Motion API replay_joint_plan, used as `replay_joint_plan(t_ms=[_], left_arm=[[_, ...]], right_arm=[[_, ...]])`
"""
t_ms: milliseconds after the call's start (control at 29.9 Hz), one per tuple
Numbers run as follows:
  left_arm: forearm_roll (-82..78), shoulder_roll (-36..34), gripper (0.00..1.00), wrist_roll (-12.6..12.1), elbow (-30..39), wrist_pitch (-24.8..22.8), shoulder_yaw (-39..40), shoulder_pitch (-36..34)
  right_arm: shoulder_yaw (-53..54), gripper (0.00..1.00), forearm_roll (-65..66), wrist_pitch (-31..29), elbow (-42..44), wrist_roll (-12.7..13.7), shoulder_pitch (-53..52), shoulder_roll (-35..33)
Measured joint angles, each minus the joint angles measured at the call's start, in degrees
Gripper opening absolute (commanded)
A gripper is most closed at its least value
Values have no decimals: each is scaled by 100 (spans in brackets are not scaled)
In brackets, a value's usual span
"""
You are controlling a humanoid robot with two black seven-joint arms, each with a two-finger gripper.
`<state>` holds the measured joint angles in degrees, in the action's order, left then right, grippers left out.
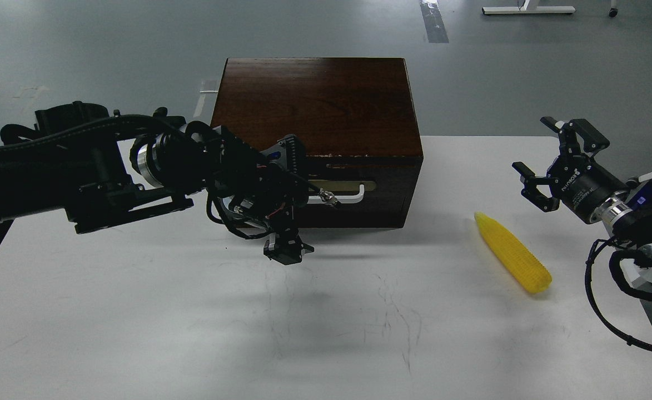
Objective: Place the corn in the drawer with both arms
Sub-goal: 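Pull the drawer handle toward the robot with the left gripper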
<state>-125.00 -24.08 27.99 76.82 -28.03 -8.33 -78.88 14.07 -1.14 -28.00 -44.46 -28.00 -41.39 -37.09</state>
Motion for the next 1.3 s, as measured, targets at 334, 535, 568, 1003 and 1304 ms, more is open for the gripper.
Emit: replay_joint_plan(t_ms=[334,535,568,1003,1304], left_arm=[[-1,-173,98,0,576,1,-18,-5],[-1,-203,98,-1,820,1,-17,-29],[-1,-218,98,-1,854,1,-16,-30],[-3,-439,98,-1,1360,2,-9,-29],[-5,-440,98,-2,1498,2,1,9]], right_arm=[[0,100,0,0,7,0,7,0],[-1,100,0,0,7,0,8,0],[-2,100,0,0,7,0,8,0],[-13,100,0,0,2,0,44,-5],[-1,100,0,0,6,0,44,-3]])
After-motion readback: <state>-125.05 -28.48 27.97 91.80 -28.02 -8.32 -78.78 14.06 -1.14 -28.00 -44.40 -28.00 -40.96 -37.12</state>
